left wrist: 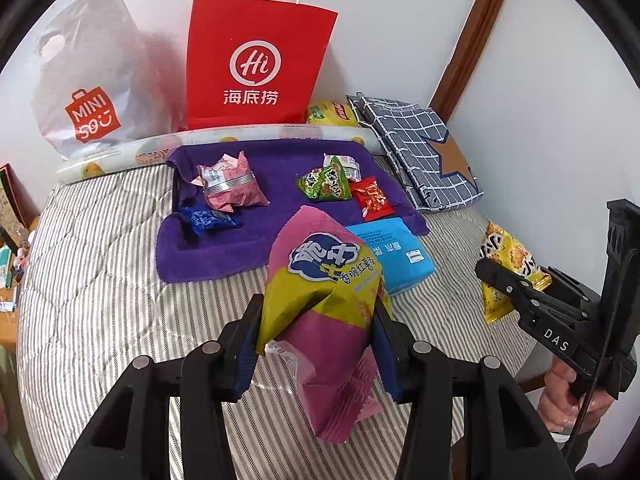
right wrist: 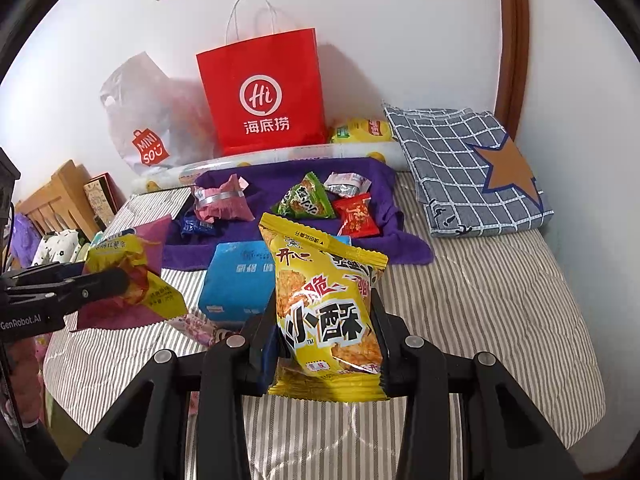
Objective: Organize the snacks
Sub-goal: 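Carry the yellow bag with the right tool while the left tool carries the pink-and-yellow bag to the towel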
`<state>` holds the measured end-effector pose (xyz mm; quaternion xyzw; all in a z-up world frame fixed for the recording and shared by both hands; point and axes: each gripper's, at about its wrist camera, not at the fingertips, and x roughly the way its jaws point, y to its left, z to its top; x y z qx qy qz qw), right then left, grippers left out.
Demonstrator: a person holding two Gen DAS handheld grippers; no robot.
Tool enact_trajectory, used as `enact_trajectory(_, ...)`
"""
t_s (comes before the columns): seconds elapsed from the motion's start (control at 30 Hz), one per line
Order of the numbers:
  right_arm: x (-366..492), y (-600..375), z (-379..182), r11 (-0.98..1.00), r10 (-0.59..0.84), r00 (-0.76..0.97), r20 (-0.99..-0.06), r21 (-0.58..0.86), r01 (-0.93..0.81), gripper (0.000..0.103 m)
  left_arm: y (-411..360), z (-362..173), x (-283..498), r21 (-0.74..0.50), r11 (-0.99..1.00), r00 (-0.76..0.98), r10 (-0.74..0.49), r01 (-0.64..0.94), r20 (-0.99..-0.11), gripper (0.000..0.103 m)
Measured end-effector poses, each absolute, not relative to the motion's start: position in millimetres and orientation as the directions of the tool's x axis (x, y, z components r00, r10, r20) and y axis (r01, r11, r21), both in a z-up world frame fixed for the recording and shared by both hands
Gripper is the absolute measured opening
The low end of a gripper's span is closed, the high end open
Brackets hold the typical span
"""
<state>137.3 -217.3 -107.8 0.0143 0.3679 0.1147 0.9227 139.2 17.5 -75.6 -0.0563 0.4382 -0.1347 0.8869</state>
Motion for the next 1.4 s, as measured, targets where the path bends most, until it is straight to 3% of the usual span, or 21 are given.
enact_trajectory(1.4,205,-198,-93,0.969,0.232,0.709,-0.666,0.094,-0.229,0.038,20,-63,193,-0.211,0.957,0.586,-0.287,0.197,-0.757,0.047)
